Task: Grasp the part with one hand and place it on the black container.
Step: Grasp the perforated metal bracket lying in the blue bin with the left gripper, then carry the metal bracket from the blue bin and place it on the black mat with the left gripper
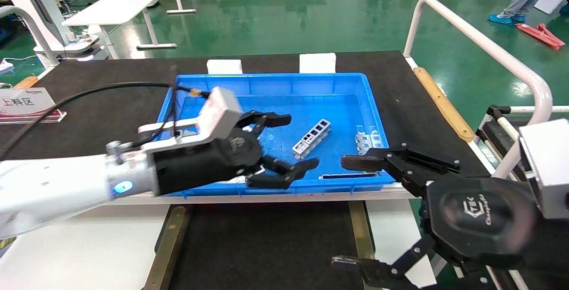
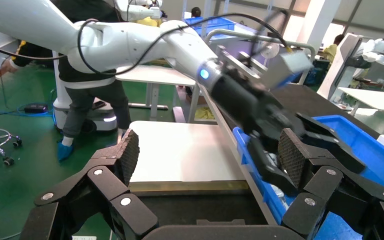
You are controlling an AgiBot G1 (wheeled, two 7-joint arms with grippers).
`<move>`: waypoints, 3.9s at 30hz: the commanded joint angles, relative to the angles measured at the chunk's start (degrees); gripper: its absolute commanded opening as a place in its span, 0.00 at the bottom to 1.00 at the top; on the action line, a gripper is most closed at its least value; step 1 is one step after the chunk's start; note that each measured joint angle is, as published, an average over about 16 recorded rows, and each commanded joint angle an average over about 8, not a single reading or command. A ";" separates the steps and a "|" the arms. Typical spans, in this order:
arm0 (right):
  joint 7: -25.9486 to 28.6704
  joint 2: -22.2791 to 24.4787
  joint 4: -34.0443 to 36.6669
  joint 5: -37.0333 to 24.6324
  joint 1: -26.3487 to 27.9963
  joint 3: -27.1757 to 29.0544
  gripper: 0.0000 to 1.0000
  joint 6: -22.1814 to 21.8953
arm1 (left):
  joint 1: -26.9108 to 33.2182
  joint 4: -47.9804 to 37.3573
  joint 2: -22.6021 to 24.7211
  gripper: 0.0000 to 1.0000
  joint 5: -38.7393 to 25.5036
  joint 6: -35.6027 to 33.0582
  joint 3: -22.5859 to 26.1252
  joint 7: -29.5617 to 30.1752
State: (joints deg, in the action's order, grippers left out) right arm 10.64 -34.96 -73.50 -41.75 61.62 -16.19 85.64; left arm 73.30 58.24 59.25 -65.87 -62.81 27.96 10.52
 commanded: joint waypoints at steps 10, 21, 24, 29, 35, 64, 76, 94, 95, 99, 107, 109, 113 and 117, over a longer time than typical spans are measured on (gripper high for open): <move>-0.02 0.02 0.00 0.03 0.01 -0.05 1.00 -0.02 | 6.46 -17.51 12.33 1.00 -7.67 8.40 3.95 -4.73; -0.05 0.04 0.00 0.06 0.02 -0.09 1.00 -0.04 | 10.22 -29.91 19.12 1.00 -8.08 19.05 8.21 -8.68; -0.05 0.04 0.00 0.07 0.02 -0.10 1.00 -0.05 | 10.26 -30.47 19.32 1.00 -6.37 21.75 11.02 -7.38; -0.06 0.05 0.00 0.09 0.03 -0.12 0.77 -0.05 | 10.12 -30.33 19.40 0.86 -3.60 25.91 16.45 -4.32; -0.07 0.06 0.00 0.10 0.03 -0.15 0.05 -0.07 | 10.19 -29.84 19.35 0.11 -0.58 30.11 22.33 -1.57; -0.13 0.11 0.00 0.18 0.06 -0.26 0.00 -0.11 | 10.13 -29.41 19.13 0.00 13.00 38.20 37.44 -0.27; -0.15 0.13 0.00 0.21 0.07 -0.31 0.00 -0.13 | 10.57 -29.92 19.11 0.00 17.98 38.85 39.79 -2.44; -0.19 0.16 0.00 0.26 0.08 -0.37 0.00 -0.16 | 18.03 -31.61 12.06 0.00 26.65 16.26 35.35 -15.34; -0.19 0.16 0.00 0.26 0.08 -0.38 0.00 -0.17 | 18.26 -30.94 10.76 0.00 27.31 13.33 34.84 -16.33; -0.20 0.16 0.00 0.27 0.08 -0.39 0.00 -0.17 | 18.60 -27.53 5.65 0.00 29.26 3.87 33.46 -19.12; -0.21 0.17 0.00 0.29 0.09 -0.42 0.00 -0.18 | 15.52 -15.01 -5.32 0.00 31.37 -5.59 33.11 -18.28; -0.22 0.18 0.00 0.30 0.09 -0.43 0.00 -0.19 | 13.78 -10.87 -8.24 0.00 31.86 -6.07 33.29 -17.19; -0.22 0.18 0.00 0.31 0.10 -0.44 0.00 -0.19 | 9.50 -2.20 -13.93 0.00 32.21 -4.89 34.16 -14.92; -0.23 0.19 0.00 0.31 0.10 -0.46 0.00 -0.20 | 4.48 5.60 -18.54 0.00 31.82 -0.94 35.59 -12.94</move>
State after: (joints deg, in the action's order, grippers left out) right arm 10.41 -34.77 -73.50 -41.44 61.72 -16.65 85.44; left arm 77.58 62.74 41.65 -34.21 -62.81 63.71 -2.72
